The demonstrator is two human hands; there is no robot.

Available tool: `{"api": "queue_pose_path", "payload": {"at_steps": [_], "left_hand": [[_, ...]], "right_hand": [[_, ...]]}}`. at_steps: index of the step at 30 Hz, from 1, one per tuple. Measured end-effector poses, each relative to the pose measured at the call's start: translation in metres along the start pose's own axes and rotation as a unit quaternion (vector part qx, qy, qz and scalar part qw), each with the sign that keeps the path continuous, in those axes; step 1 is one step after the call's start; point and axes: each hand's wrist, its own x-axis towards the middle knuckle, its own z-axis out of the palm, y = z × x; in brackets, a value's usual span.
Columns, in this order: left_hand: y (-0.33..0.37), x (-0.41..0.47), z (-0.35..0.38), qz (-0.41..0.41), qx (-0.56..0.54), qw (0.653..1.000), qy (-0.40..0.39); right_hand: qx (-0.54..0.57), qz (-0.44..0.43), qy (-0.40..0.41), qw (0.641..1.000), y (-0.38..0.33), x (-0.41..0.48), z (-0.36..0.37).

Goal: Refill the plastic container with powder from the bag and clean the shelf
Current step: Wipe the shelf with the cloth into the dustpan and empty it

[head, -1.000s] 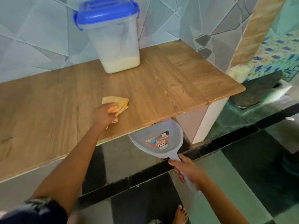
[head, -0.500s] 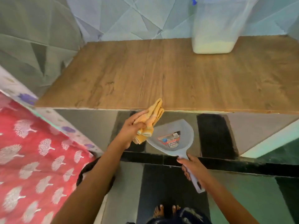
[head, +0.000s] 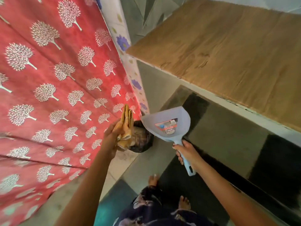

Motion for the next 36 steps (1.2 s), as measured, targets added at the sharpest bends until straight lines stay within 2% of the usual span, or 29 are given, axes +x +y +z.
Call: {"api": "queue_pose_path", "payload": {"at_steps": [6,12,16,21,24,30,36], "left_hand": [[-0.013,0.068,-0.058,-0.061,0.004,0.997,0.037],[-0.022,0.17,-0.12,-0.12,0.064,0.991,0.014],[-0.057,0.232,-0.139,-0.149,0.091,0.985,0.007],[-0.116,0.288,-0.148,-0.173,0.119,0.978,0.014],[-0.146,0.31,-0.153,-0.179,0.126,0.975,0.029],[-0.185,0.328,-0.164,-0.218,0.134,0.966,0.049],[-0.191,0.328,-0.168,-0.226,0.131,0.965,0.03]], "right_hand": [[-0.021,0.069,-0.023,0.997,-0.01,0.059,0.072],[-0.002,0.164,-0.015,0.986,0.0,0.138,0.15],[0.011,0.24,0.01,0.971,0.01,0.212,0.197],[0.088,0.321,0.015,0.943,0.024,0.313,0.237],[0.109,0.314,0.01,0.943,0.035,0.352,0.248],[0.026,0.347,0.002,0.937,0.055,0.394,0.263],[0.112,0.362,0.003,0.925,0.055,0.393,0.276]]}}
